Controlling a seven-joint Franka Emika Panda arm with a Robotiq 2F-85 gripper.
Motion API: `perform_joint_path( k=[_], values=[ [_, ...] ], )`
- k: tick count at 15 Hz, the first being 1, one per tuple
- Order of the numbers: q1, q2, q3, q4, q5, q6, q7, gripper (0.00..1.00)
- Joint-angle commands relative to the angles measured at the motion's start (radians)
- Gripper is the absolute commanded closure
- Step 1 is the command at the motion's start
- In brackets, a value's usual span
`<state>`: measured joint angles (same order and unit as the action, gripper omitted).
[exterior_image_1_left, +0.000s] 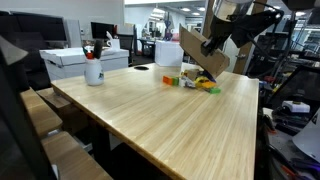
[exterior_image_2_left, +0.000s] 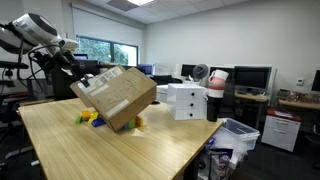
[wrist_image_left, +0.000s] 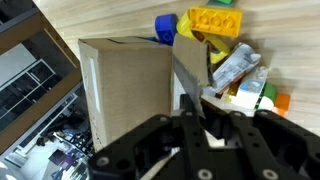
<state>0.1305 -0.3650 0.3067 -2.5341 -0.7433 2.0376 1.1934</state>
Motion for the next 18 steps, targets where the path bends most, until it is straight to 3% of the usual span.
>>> perform_joint_path(
  k=[1, 18],
  values=[
    [-0.013, -0.031, -0.006, 0.021, -0.07, -0.045, 0.025, 0.95],
    [-0.013, -0.047, -0.049, 0.098, -0.221, -0.161, 0.16, 0.95]
  ],
)
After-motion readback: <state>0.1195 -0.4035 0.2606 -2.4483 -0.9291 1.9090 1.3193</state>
